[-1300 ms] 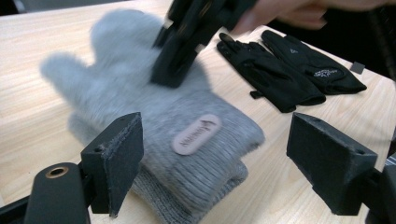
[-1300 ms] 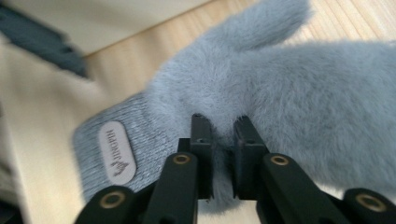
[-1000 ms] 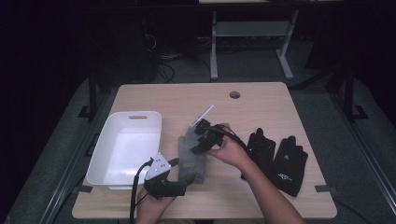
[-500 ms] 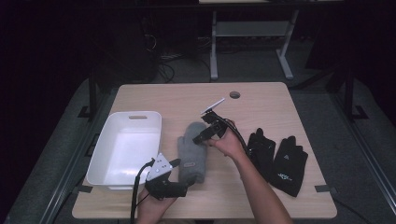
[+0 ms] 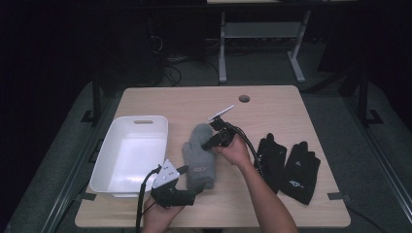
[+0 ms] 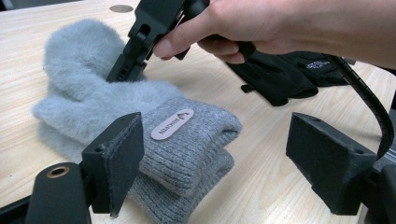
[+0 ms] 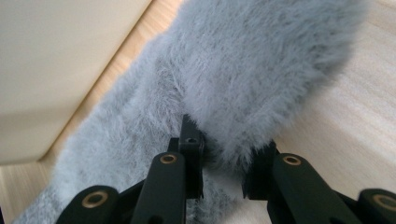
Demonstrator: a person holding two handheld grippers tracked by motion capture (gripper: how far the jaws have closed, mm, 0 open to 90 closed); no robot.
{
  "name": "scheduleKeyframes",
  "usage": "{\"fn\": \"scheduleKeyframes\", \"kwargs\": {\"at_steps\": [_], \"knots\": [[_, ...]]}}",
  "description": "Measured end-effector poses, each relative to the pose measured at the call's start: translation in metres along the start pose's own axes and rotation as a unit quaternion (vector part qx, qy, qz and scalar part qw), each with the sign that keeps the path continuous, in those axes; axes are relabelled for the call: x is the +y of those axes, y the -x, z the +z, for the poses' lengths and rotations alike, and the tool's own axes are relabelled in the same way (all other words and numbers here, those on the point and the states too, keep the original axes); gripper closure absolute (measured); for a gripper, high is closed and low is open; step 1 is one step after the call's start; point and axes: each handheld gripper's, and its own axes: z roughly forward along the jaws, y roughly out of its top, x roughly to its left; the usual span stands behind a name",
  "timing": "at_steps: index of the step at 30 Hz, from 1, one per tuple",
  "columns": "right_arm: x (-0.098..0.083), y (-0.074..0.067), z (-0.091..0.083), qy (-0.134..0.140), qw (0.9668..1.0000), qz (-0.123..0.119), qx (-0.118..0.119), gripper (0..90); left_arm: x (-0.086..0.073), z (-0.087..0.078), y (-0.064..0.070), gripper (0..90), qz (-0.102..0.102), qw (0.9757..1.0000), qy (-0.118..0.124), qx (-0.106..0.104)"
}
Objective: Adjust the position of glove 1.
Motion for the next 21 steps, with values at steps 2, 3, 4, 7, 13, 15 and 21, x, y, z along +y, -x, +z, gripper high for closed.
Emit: {"fn": "scheduleKeyframes", "kwargs": {"at_steps": [2, 3, 4, 7, 13, 15, 21], "knots": [[-0.001, 0.0, -0.001, -0.002, 1.0, -0.005, -0.003, 74.0, 0.0, 0.0, 0.0, 18.8, 0.0, 1.0, -0.001, -0.001], [-0.001, -0.001, -0.004, -0.004, 0.9999, -0.012, -0.009, 75.1, 0.0, 0.001, 0.0, 18.8, -0.001, 1.0, -0.001, -0.001], [-0.002, 0.0, -0.006, -0.005, 0.9998, -0.016, -0.011, 75.5, 0.0, 0.001, 0.0, 18.8, -0.001, 1.0, -0.001, -0.001], [-0.005, -0.001, -0.015, -0.007, 0.9994, -0.026, -0.021, 76.0, 0.0, 0.001, 0.001, 18.8, 0.001, 1.0, -0.001, -0.002], [-0.016, 0.006, -0.034, -0.004, 0.9992, -0.025, -0.031, 76.1, 0.0, 0.003, 0.002, 18.9, 0.002, 1.0, -0.002, -0.004], [-0.026, 0.012, -0.044, 0.0, 0.9991, -0.021, -0.036, 76.1, 0.0, 0.004, 0.002, 18.9, 0.002, 1.0, -0.005, -0.006], [-0.043, 0.021, -0.059, 0.0, 0.9986, -0.01, -0.052, 76.1, -0.001, 0.007, 0.004, 19.6, 0.005, 0.9999, -0.01, -0.009]]}}
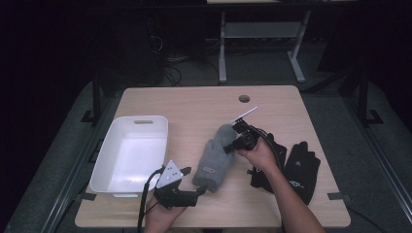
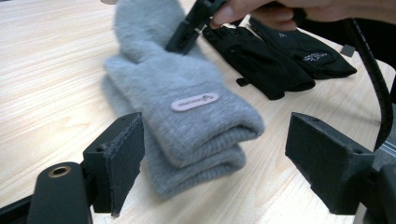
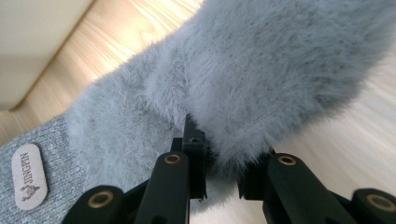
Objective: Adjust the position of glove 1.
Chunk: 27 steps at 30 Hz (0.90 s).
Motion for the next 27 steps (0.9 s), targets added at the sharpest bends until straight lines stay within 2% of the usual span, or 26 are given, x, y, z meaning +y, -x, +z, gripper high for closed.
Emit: {"fn": "scheduleKeyframes", "kwargs": {"at_steps": [3, 4, 10, 11, 13, 14, 15, 16, 17, 18, 23, 24, 27], "knots": [[-0.008, 0.003, -0.009, 0.003, 1.0, 0.003, -0.007, 76.0, 0.001, 0.002, 0.002, 19.9, 0.001, 1.0, -0.005, -0.006], [-0.015, 0.006, -0.014, 0.008, 0.9999, 0.013, -0.007, 75.7, 0.002, 0.003, 0.003, 20.0, -0.002, 0.9999, -0.008, -0.01], [-0.027, 0.015, -0.017, 0.025, 0.9993, 0.026, 0.005, 70.9, 0.009, 0.007, 0.006, 21.0, -0.005, 0.9997, -0.011, -0.021], [-0.03, 0.017, -0.016, 0.027, 0.9991, 0.03, 0.008, 66.3, 0.012, 0.009, 0.006, 21.1, -0.012, 0.9994, -0.013, -0.03], [-0.033, 0.019, -0.015, 0.029, 0.999, 0.031, 0.013, 59.8, 0.015, 0.011, 0.005, 21.4, -0.017, 0.9992, -0.016, -0.031], [-0.033, 0.02, -0.015, 0.027, 0.999, 0.032, 0.013, 55.7, 0.016, 0.013, 0.005, 21.4, -0.026, 0.9988, -0.02, -0.037], [-0.033, 0.02, -0.015, 0.027, 0.999, 0.032, 0.013, 55.7, 0.016, 0.013, 0.005, 21.4, -0.026, 0.9988, -0.02, -0.037], [-0.034, 0.02, -0.016, 0.028, 0.999, 0.032, 0.013, 51.0, 0.018, 0.016, 0.004, 21.4, -0.033, 0.9983, -0.026, -0.039], [-0.034, 0.022, -0.02, 0.043, 0.9984, 0.033, 0.014, 44.0, 0.021, 0.021, 0.002, 21.4, -0.038, 0.9977, -0.042, -0.038], [-0.034, 0.022, -0.022, 0.046, 0.9982, 0.036, 0.014, 41.7, 0.024, 0.025, 0.001, 21.4, -0.047, 0.9968, -0.052, -0.037], [-0.037, 0.027, -0.029, 0.065, 0.9966, 0.049, 0.015, 37.1, 0.033, 0.033, -0.004, 22.0, -0.06, 0.9948, -0.075, -0.036], [-0.038, 0.029, -0.031, 0.068, 0.996, 0.056, 0.014, 36.5, 0.037, 0.037, -0.008, 22.5, -0.07, 0.993, -0.086, -0.041], [-0.039, 0.033, -0.034, 0.077, 0.9948, 0.063, 0.024, 35.5, 0.041, 0.044, -0.015, 23.2, -0.093, 0.99, -0.095, -0.048]]}}
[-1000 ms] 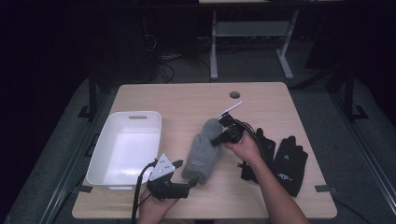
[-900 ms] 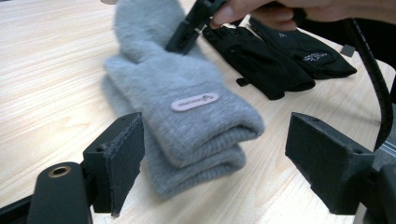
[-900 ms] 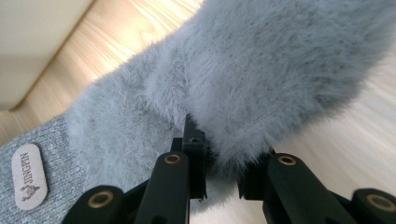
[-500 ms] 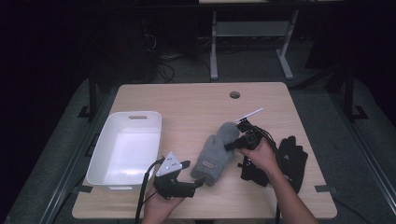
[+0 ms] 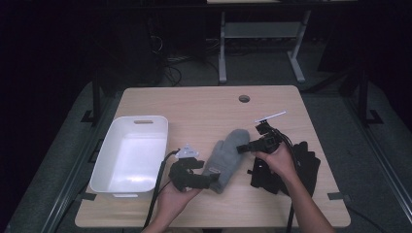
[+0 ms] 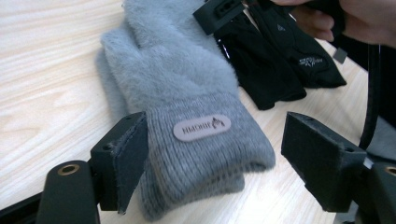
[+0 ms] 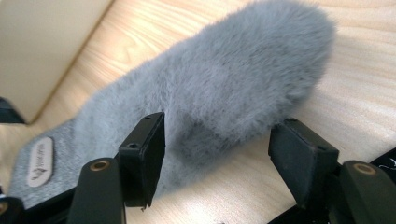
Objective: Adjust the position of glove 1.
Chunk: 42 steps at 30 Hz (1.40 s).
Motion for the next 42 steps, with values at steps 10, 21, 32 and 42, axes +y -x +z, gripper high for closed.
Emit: {"fn": "scheduleKeyframes", "kwargs": {"at_steps": [10, 21, 32, 42], "knots": [[0.0, 0.006, 0.001, 0.002, 1.0, 0.004, 0.001, 34.8, 0.002, 0.013, -0.016, 24.4, -0.068, 0.9974, -0.025, -0.005], [-0.001, 0.006, 0.013, -0.019, 0.9997, 0.001, -0.014, 34.4, -0.01, 0.023, -0.026, 25.0, -0.108, 0.9922, -0.06, -0.015], [0.0, 0.011, 0.018, -0.015, 0.9995, 0.016, -0.022, 36.6, -0.013, 0.026, -0.028, 25.3, -0.122, 0.9895, -0.075, -0.018], [0.001, 0.011, 0.018, -0.012, 0.9998, 0.011, -0.015, 38.5, -0.008, 0.02, -0.028, 22.3, -0.129, 0.9892, -0.064, -0.026]]}}
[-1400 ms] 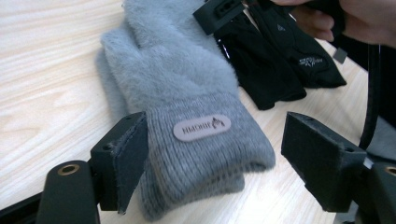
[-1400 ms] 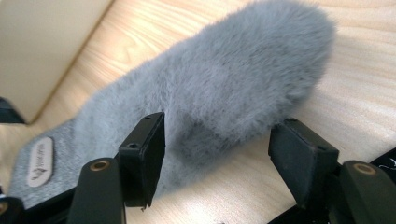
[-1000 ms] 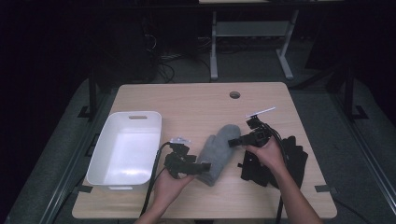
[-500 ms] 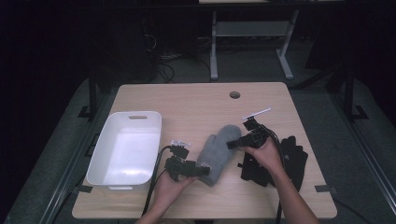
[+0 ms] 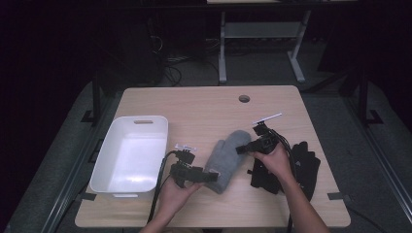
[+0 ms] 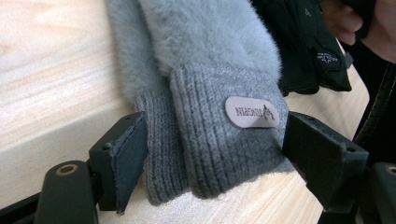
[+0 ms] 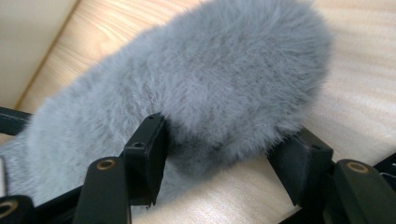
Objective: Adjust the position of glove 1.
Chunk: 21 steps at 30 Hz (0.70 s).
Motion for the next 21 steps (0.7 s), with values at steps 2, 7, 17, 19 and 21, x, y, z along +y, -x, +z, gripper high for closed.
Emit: {"fn": "scheduleKeyframes", "kwargs": {"at_steps": [2, 7, 17, 19, 21], "knots": [[0.001, -0.001, -0.005, 0.006, 1.0, 0.0, 0.003, 38.0, 0.001, -0.002, -0.001, 23.3, -0.005, 0.9999, 0.011, -0.003], [0.002, 0.004, -0.012, 0.018, 0.9997, 0.013, 0.004, 38.5, 0.003, -0.005, -0.002, 24.2, -0.005, 0.9998, 0.018, -0.001], [0.002, 0.002, 0.002, -0.005, 0.9999, 0.009, -0.006, 37.9, -0.002, 0.006, -0.009, 28.4, -0.027, 0.9996, -0.007, -0.001], [0.001, 0.003, 0.004, -0.006, 0.9999, 0.011, -0.006, 38.0, -0.003, 0.008, -0.009, 27.9, -0.026, 0.9996, -0.013, -0.002], [0.001, 0.003, 0.005, -0.008, 0.9999, 0.012, -0.007, 37.9, -0.004, 0.01, -0.01, 27.3, -0.031, 0.9994, -0.015, -0.005]]}}
